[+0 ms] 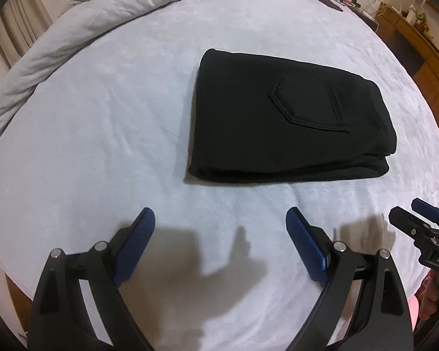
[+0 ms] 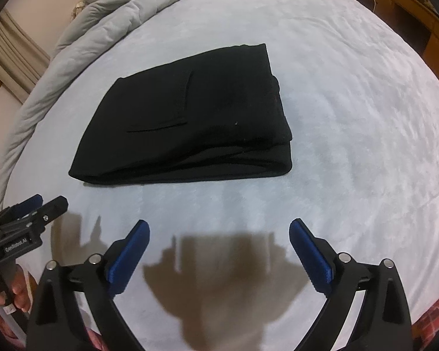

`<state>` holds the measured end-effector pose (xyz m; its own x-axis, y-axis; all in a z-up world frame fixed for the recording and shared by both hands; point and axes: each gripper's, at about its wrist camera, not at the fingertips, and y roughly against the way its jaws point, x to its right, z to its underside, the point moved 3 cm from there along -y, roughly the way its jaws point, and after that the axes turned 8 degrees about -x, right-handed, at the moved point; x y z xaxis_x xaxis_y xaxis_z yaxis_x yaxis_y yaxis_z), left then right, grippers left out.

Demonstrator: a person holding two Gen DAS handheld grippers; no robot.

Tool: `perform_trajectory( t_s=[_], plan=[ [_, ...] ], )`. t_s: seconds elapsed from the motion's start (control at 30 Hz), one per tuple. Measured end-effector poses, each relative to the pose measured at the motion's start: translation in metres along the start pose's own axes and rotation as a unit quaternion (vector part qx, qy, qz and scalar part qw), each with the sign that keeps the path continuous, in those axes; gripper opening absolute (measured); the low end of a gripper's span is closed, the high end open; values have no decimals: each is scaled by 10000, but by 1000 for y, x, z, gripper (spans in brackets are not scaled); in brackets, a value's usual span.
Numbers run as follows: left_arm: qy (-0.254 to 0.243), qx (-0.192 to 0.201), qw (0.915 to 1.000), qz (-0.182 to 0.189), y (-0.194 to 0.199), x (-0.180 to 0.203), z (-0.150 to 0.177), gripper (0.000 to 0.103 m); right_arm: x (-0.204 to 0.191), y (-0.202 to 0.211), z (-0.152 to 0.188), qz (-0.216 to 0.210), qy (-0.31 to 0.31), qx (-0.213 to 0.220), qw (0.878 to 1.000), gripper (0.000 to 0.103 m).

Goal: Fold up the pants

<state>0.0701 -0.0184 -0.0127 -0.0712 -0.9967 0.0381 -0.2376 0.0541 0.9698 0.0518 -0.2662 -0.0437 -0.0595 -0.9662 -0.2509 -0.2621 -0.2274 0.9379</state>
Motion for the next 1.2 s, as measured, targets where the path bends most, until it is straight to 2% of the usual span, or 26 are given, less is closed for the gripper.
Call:
perform_trajectory(
  t_s=[1.2],
  plan=[
    [-97, 92, 9998, -111, 19, 10, 12, 90, -6, 8, -1, 117, -21, 38, 9999, 99]
  ],
)
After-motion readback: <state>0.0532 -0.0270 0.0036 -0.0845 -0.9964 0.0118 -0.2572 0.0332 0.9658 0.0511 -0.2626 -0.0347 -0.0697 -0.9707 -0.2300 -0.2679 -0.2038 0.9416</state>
